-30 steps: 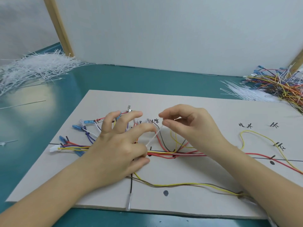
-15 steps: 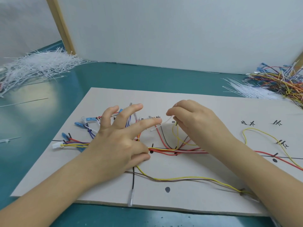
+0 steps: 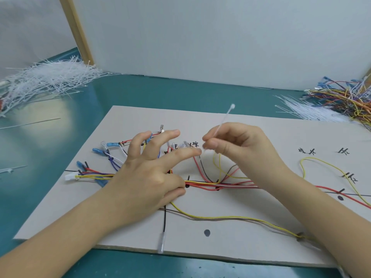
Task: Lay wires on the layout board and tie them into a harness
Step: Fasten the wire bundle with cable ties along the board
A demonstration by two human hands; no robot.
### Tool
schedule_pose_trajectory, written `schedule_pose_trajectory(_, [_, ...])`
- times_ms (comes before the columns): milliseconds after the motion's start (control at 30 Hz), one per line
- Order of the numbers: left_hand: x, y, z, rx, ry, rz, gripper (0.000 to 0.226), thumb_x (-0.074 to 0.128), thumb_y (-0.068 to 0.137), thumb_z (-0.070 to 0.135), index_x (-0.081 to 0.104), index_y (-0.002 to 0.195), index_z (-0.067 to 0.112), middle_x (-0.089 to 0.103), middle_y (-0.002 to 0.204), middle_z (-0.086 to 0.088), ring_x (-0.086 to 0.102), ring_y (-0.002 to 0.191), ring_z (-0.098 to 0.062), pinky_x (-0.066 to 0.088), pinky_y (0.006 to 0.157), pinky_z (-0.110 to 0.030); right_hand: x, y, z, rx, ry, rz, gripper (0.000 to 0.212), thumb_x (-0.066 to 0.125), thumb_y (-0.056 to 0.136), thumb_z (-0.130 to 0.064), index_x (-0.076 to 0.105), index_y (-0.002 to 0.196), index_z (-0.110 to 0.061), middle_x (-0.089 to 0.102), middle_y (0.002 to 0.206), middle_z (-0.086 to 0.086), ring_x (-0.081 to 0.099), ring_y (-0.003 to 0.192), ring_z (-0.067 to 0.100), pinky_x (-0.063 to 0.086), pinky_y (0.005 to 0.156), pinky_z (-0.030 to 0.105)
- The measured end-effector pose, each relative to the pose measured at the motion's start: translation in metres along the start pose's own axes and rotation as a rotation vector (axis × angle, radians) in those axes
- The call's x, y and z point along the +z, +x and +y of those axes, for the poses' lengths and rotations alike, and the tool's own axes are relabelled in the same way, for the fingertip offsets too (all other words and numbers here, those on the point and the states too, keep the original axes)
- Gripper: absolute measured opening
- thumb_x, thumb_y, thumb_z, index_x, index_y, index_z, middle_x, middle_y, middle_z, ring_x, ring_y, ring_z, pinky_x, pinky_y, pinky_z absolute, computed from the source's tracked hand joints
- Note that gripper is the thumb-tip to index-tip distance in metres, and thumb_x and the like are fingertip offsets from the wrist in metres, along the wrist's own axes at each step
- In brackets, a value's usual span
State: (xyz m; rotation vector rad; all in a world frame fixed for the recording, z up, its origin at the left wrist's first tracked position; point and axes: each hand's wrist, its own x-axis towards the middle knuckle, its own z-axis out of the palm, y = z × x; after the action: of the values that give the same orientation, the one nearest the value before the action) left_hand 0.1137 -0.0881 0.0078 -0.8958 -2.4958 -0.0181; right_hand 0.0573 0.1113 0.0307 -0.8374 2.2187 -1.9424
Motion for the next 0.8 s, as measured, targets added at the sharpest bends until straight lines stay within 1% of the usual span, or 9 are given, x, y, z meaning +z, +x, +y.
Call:
schedule_pose_trajectory(67, [0.000,0.000,0.000,-0.005,-0.013,0.004,0.027,0.051,0.081,0.035,0.068,0.060,0.029,0.062,0.122,0.008,0.035,0.125,-0.031,0.022,0.098,-0.047,0.005,-0.001,0.005,0.013,-0.129,-0.015,0.021,0.069,0.079,-0.003,0.063,0.074,-0.023,0.069,0.071,-0.012,0.067,0.072,0.014,0.050,0.067,0.027])
schedule_pose_trajectory(100, [0.000,0.000,0.001,-0.006,-0.016,0.006,0.027,0.051,0.081,0.035,0.068,0.060,0.029,0.062,0.121,0.008,0.035,0.125,-0.031,0.022,0.098,-0.048,0.007,-0.002,0.007,0.010,-0.214,-0.008,0.025,0.070,0.080,-0.004,0.062,0.073,-0.026,0.068,0.071,-0.014,0.066,0.071,0.011,0.047,0.066,0.026])
schedule_pose_trajectory(233, [-0.001,0.000,0.001,-0.011,-0.023,0.010,0.027,0.051,0.080,0.035,0.068,0.060,0.029,0.062,0.120,0.007,0.036,0.124,-0.031,0.022,0.097,-0.048,0.004,-0.001,0.014,0.044,-0.394,-0.029,0.025,0.072,0.080,-0.010,0.060,0.070,-0.029,0.067,0.068,-0.015,0.058,0.061,-0.002,0.041,0.061,0.012])
schedule_pose_trajectory(333, [0.000,0.000,0.001,-0.012,-0.036,0.018,0.027,0.051,0.080,0.035,0.068,0.060,0.029,0.060,0.121,0.008,0.036,0.124,-0.031,0.022,0.098,-0.048,0.004,-0.001,0.015,0.099,-0.442,-0.105,0.025,0.072,0.080,-0.015,0.062,0.067,-0.034,0.067,0.068,-0.018,0.054,0.057,-0.002,0.039,0.057,0.009])
schedule_pose_trajectory(467, [0.001,0.000,0.000,-0.011,-0.037,0.019,0.026,0.052,0.080,0.035,0.068,0.061,0.029,0.061,0.120,0.008,0.036,0.124,-0.031,0.023,0.098,-0.048,0.004,0.000,0.015,0.118,-0.470,-0.134,0.020,0.071,0.080,-0.024,0.062,0.065,-0.033,0.072,0.082,-0.004,0.053,0.059,0.003,0.042,0.060,0.017])
schedule_pose_trajectory(533, [0.001,0.000,0.000,-0.011,-0.039,0.017,0.026,0.052,0.080,0.035,0.068,0.061,0.029,0.062,0.120,0.008,0.037,0.124,-0.031,0.023,0.098,-0.048,0.003,0.000,0.016,0.118,-0.473,-0.119,0.021,0.070,0.082,-0.025,0.061,0.064,-0.033,0.071,0.080,-0.003,0.050,0.056,0.000,0.040,0.057,0.014])
schedule_pose_trajectory(667, [0.001,0.000,-0.001,-0.006,-0.038,0.017,0.025,0.053,0.080,0.035,0.068,0.061,0.029,0.061,0.121,0.007,0.037,0.124,-0.032,0.023,0.098,-0.048,0.003,0.001,0.017,0.144,-0.481,-0.099,0.021,0.064,0.087,-0.026,0.059,0.066,-0.028,0.068,0.076,0.005,0.041,0.049,0.004,0.034,0.049,0.013])
schedule_pose_trajectory(733, [0.001,0.000,-0.001,-0.003,-0.037,0.019,0.025,0.053,0.080,0.035,0.068,0.061,0.029,0.060,0.121,0.008,0.036,0.124,-0.032,0.023,0.098,-0.048,0.004,0.001,0.016,0.141,-0.515,-0.121,0.022,0.062,0.089,-0.025,0.057,0.067,-0.029,0.065,0.070,-0.003,0.044,0.051,0.003,0.036,0.052,0.013])
schedule_pose_trajectory(800, [0.002,0.000,-0.001,0.002,-0.033,0.024,0.025,0.053,0.081,0.035,0.068,0.061,0.029,0.054,0.125,0.010,0.035,0.125,-0.032,0.022,0.098,-0.047,0.006,-0.001,0.015,0.139,-0.557,-0.147,0.017,0.060,0.090,-0.024,0.061,0.073,-0.024,0.057,0.066,-0.012,0.049,0.059,-0.002,0.038,0.058,0.011])
